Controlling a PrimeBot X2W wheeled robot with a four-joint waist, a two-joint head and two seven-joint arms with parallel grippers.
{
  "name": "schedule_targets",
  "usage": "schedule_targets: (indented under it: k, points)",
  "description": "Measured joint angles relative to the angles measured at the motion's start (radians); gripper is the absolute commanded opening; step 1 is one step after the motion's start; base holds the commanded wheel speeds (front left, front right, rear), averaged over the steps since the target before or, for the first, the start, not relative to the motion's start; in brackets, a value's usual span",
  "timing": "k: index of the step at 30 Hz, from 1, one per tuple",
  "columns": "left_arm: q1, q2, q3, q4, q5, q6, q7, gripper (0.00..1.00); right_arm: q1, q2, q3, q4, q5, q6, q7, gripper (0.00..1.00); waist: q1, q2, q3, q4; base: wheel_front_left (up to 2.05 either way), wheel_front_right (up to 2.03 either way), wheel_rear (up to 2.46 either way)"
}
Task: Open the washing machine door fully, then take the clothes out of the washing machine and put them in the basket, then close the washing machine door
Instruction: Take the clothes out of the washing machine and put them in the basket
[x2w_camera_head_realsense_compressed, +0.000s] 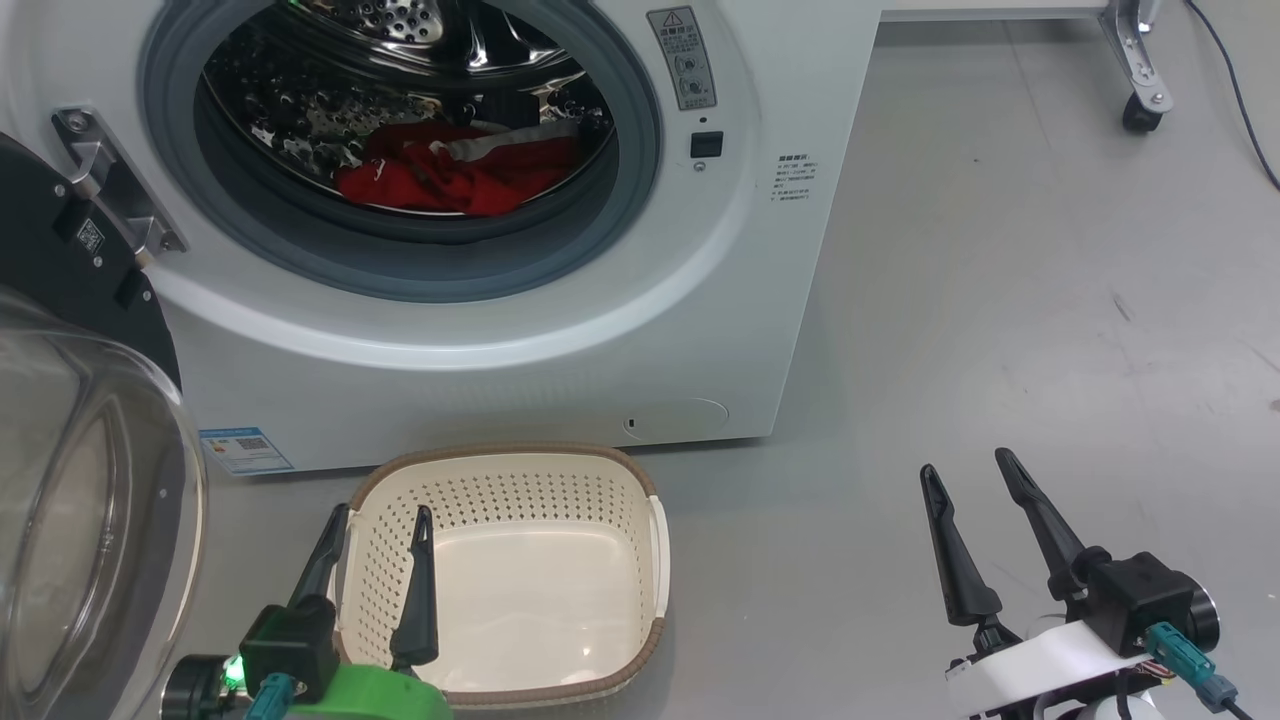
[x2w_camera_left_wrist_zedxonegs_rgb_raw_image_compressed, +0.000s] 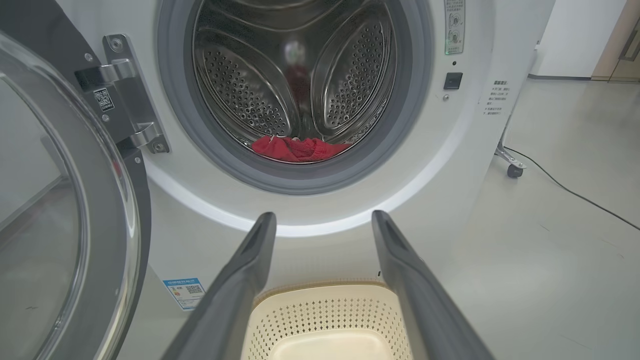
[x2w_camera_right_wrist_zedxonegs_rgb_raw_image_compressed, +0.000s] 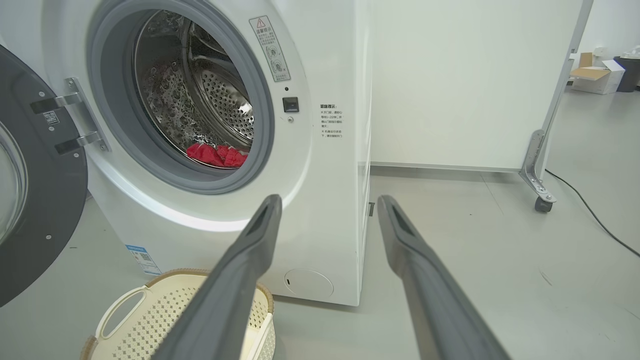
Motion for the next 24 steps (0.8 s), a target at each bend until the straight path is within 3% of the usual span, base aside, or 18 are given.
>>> schedule_targets:
  k: [24]
  points:
    - [0.000,0.000,-0.014,0.004,-0.002,0.000,0.000,1.00,0.000,0.000,0.010,0.006,0.014,0.000,0.000,1.00,0.0000,0.0000,-0.014,0.007,0.13,-0.13,0.00]
